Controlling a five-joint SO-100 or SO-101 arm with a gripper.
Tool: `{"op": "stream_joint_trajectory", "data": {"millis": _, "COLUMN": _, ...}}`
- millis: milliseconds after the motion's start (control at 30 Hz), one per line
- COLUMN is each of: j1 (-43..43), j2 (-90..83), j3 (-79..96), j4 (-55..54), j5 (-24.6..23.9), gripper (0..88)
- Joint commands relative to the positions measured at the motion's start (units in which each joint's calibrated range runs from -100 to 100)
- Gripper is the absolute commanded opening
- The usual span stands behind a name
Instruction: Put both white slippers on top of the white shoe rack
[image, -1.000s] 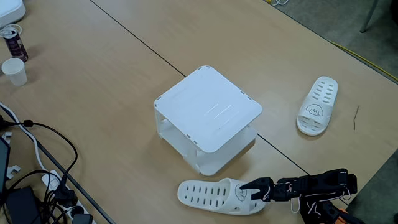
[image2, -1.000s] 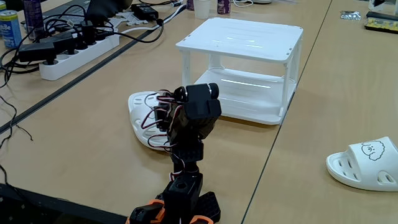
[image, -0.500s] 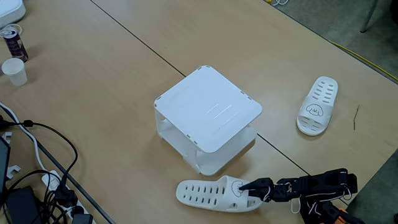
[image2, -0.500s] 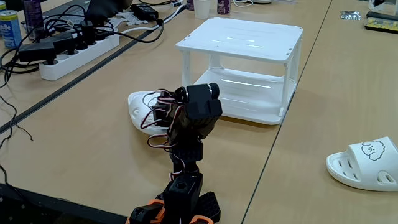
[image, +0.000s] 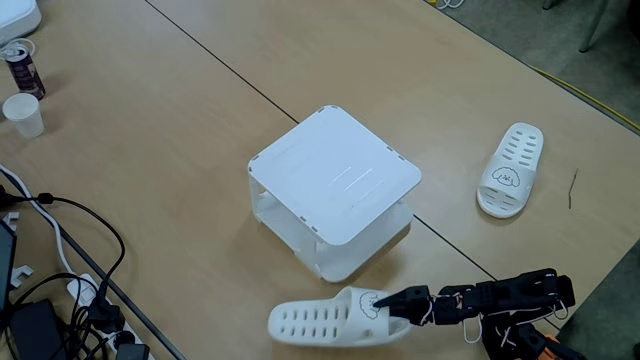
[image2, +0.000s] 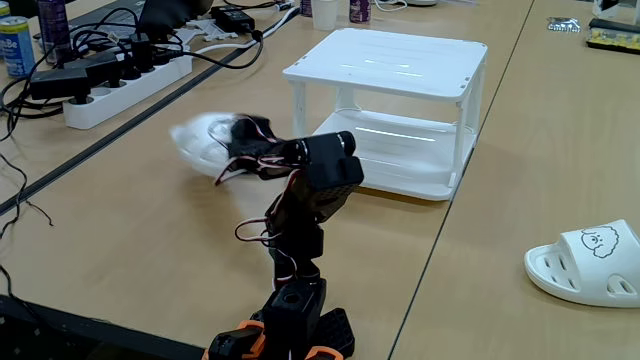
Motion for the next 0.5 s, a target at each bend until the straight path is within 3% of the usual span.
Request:
{"op": "stream_joint_trajectory", "data": {"millis": 0, "j1": -4.81, "j2": -0.97, "j3": -10.36, "j4": -0.08, "j5": 0.42, "gripper": 0.8}}
{"op": "stream_joint_trajectory", "data": {"millis": 200, "j1": -4.98, "j2": -0.46, "j3": -22.45, "j4": 1.99, "j5": 0.42, "gripper": 0.8}}
{"op": "stream_joint_trajectory", "data": {"millis": 467, "j1": 1.27, "j2": -0.04, "j3": -42.02, "j4": 20.88, "j5": 0.42, "gripper": 0.8}}
